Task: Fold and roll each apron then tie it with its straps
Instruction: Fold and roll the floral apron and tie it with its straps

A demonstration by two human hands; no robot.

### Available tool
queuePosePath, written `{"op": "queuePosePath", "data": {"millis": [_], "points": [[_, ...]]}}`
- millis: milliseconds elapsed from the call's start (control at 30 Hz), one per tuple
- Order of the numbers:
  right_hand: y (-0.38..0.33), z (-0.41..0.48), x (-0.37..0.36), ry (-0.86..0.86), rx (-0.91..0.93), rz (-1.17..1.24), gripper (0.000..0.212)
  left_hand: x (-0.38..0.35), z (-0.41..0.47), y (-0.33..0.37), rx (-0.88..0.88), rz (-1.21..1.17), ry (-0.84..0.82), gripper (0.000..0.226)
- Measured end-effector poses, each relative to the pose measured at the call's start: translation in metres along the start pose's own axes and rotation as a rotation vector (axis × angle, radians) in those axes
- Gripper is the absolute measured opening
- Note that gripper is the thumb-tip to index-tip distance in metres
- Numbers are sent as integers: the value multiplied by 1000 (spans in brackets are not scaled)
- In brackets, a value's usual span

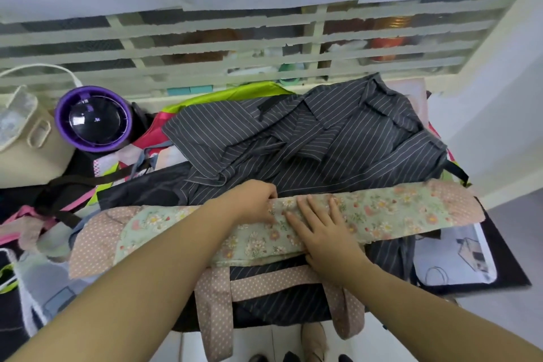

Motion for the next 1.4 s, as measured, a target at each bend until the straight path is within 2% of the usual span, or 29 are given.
{"op": "queuePosePath", "data": {"millis": [100, 267, 333, 467, 567, 633, 700, 767, 867, 1000, 1067, 1167, 1200, 1267, 1333, 1400], "points": [[-2, -1, 3, 42, 21, -3, 82, -9, -3, 2, 33, 59, -110, 33], [1, -12, 13, 93, 67, 29, 93, 2, -15, 4, 87, -64, -358, 40], [9, -18, 29, 177, 46, 129, 93, 18, -30, 10, 42, -192, -409, 39], [30, -19, 88, 433, -33, 450, 79, 61, -62, 34, -80, -673, -439, 35], [44, -7, 145, 610, -92, 613, 80, 103, -85, 58, -225, -970, -376, 29], [51, 4, 185, 695, -127, 741, 69, 134, -98, 72, -344, -1081, -269, 25], [57, 14, 227, 744, -158, 874, 58, 165, -111, 82, -449, -1170, -154, 33], [61, 22, 265, 797, -124, 942, 47, 193, -126, 89, -556, -1207, -64, 45], [71, 35, 318, 795, -87, 991, 54, 233, -155, 96, -659, -1185, 56, 38], [70, 51, 378, 721, 28, 968, 62, 273, -193, 100, -733, -1206, 166, 38], [57, 53, 395, 738, 79, 973, 54, 286, -211, 105, -746, -1219, 219, 36], [39, 56, 415, 947, 54, 960, 28, 303, -233, 114, -757, -1213, 325, 28], [35, 57, 420, 1003, 19, 972, 28, 307, -242, 118, -760, -1219, 350, 27], [31, 60, 431, 1056, 20, 1103, 32, 315, -257, 119, -740, -1216, 402, 22], [25, 66, 433, 1002, 64, 1301, 23, 314, -262, 115, -682, -1231, 417, 19], [21, 69, 436, 1004, 68, 1316, 22, 313, -268, 112, -647, -1235, 433, 19]]}}
Point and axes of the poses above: each hand's wrist, its own z-axis towards the middle knuckle, its own x-axis out of the back of the hand, y = z × x, the point moved 5 cm from there along z, towards the middle knuckle, and after that the axes turned 2 degrees about -z, right-handed, at the moved point
